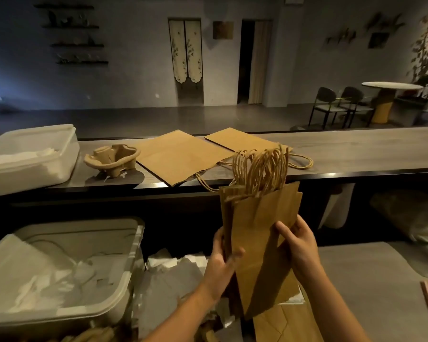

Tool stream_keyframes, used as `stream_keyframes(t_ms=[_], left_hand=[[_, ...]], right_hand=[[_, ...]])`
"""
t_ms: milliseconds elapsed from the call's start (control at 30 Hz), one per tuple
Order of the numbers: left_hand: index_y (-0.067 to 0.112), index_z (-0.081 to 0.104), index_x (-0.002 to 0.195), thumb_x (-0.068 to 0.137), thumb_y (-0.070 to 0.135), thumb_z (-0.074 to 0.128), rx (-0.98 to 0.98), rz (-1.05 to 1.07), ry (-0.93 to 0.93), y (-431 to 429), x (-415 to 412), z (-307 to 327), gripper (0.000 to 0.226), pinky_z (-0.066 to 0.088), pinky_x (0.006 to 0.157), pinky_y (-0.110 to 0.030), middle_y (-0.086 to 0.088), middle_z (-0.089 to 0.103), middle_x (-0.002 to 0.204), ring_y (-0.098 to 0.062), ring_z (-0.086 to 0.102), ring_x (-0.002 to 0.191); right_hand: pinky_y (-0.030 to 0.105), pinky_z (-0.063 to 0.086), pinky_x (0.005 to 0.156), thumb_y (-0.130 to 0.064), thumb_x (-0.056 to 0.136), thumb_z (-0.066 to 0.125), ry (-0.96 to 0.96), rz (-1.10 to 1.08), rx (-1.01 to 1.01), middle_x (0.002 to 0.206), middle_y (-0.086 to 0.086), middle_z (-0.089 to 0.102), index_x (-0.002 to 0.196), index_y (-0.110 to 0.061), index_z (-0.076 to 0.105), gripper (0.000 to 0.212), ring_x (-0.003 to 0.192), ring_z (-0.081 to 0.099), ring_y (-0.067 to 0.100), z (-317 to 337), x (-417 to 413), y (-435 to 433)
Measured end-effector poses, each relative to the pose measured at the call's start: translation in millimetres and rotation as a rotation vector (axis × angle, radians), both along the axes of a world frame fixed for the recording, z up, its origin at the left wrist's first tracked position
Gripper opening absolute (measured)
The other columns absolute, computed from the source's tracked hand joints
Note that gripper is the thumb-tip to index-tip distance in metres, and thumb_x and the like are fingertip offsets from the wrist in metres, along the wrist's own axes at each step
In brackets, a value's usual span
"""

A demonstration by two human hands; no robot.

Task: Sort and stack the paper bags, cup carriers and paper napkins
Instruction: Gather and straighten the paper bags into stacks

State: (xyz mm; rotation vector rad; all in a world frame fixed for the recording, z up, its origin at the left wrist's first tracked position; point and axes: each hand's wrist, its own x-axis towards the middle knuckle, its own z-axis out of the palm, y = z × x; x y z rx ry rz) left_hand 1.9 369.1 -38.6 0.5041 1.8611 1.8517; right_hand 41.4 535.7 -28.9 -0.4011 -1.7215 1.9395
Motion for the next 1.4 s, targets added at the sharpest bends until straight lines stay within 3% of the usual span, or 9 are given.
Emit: stream_keyframes(t_ms=[100, 300, 467, 567, 867, 1033, 1200, 1300, 1400], left_hand=[[0.023, 0.023, 0.141, 0.085, 0.042, 0.062, -0.357, 0.063, 0.052, 8, -2, -19, 0.071, 0.037, 0.1, -0.026, 0.004, 0.049, 0.13, -0.019, 0.045, 0.125], [0.019, 0.044, 0.124, 0.094, 0.032, 0.054, -0.549, 0.036, 0.048, 12, -2, -52, 0.035, 0.044, 0.094, -0.025, 0.0, 0.054, 0.116, -0.016, 0.052, 0.111], [0.022, 0.038, 0.137, 0.068, 0.045, 0.078, -0.283, 0.072, -0.095, 8, -10, -51, 0.083, 0.042, 0.079, -0.016, 0.016, 0.056, 0.108, -0.003, 0.053, 0.097], [0.035, 0.031, 0.138, 0.042, 0.06, 0.085, -0.115, 0.087, -0.106, 1, -17, -45, 0.113, 0.042, 0.094, -0.03, 0.013, 0.055, 0.12, -0.009, 0.051, 0.111], [0.033, 0.017, 0.134, 0.071, 0.012, 0.08, -0.054, 0.014, -0.011, 2, -13, -34, 0.091, 0.043, 0.087, -0.015, 0.017, 0.048, 0.115, -0.005, 0.049, 0.11], [0.014, 0.047, 0.117, 0.037, 0.058, 0.081, -0.076, 0.042, 0.028, 5, -13, -26, 0.098, 0.045, 0.086, -0.017, 0.005, 0.056, 0.103, -0.014, 0.057, 0.105], [0.009, 0.053, 0.116, 0.07, 0.014, 0.08, 0.111, 0.044, -0.103, 6, -13, -14, 0.054, 0.051, 0.068, -0.016, -0.007, 0.065, 0.102, -0.025, 0.062, 0.102], [0.005, 0.046, 0.13, 0.046, 0.032, 0.086, 0.175, -0.064, -0.123, 3, -14, 16, 0.097, 0.052, 0.072, -0.021, -0.008, 0.064, 0.113, -0.019, 0.062, 0.105], [0.013, 0.05, 0.13, 0.047, 0.044, 0.087, 0.124, -0.16, -0.018, -3, -16, 56, 0.095, 0.049, 0.076, -0.023, 0.0, 0.065, 0.113, -0.011, 0.06, 0.106]], right_hand=[[0.027, 0.055, 0.075, -0.016, 0.081, 0.062, -0.018, 0.003, 0.011, 0.111, 0.003, 0.062, 0.109, -0.03, 0.052, 0.033, 0.102, 0.061, 0.018, -19, 7, -1], [0.022, 0.05, 0.077, -0.046, 0.052, 0.083, -0.148, 0.11, -0.02, 0.117, -0.007, 0.055, 0.121, -0.034, 0.042, 0.082, 0.11, 0.055, 0.016, -48, 18, -3], [0.022, 0.054, 0.076, -0.07, 0.023, 0.083, -0.152, 0.155, 0.069, 0.12, -0.006, 0.055, 0.129, -0.03, 0.037, 0.122, 0.108, 0.057, 0.011, -48, 14, -1], [0.02, 0.055, 0.072, -0.069, 0.021, 0.083, -0.16, 0.178, 0.044, 0.117, -0.003, 0.058, 0.121, -0.033, 0.045, 0.113, 0.106, 0.058, 0.015, -49, 17, -1], [0.021, 0.053, 0.069, -0.052, 0.022, 0.088, -0.237, 0.229, 0.043, 0.106, 0.002, 0.061, 0.112, -0.024, 0.048, 0.102, 0.095, 0.062, 0.012, -56, 25, -9], [0.016, 0.052, 0.063, -0.036, 0.045, 0.089, -0.254, 0.228, 0.019, 0.085, 0.002, 0.07, 0.103, -0.007, 0.057, 0.072, 0.079, 0.067, 0.01, -51, 28, -2], [0.014, 0.051, 0.069, 0.008, 0.078, 0.066, -0.163, 0.161, 0.178, 0.091, 0.001, 0.067, 0.095, -0.014, 0.06, 0.028, 0.087, 0.065, 0.008, -13, 25, -1], [0.012, 0.051, 0.065, 0.013, 0.08, 0.058, -0.107, 0.107, 0.253, 0.087, -0.002, 0.061, 0.087, -0.02, 0.056, 0.034, 0.081, 0.06, 0.004, 24, 25, 2], [0.01, 0.05, 0.064, 0.014, 0.079, 0.058, -0.023, 0.088, 0.293, 0.086, -0.001, 0.059, 0.083, -0.019, 0.054, 0.033, 0.082, 0.058, 0.008, 60, 27, 5]])
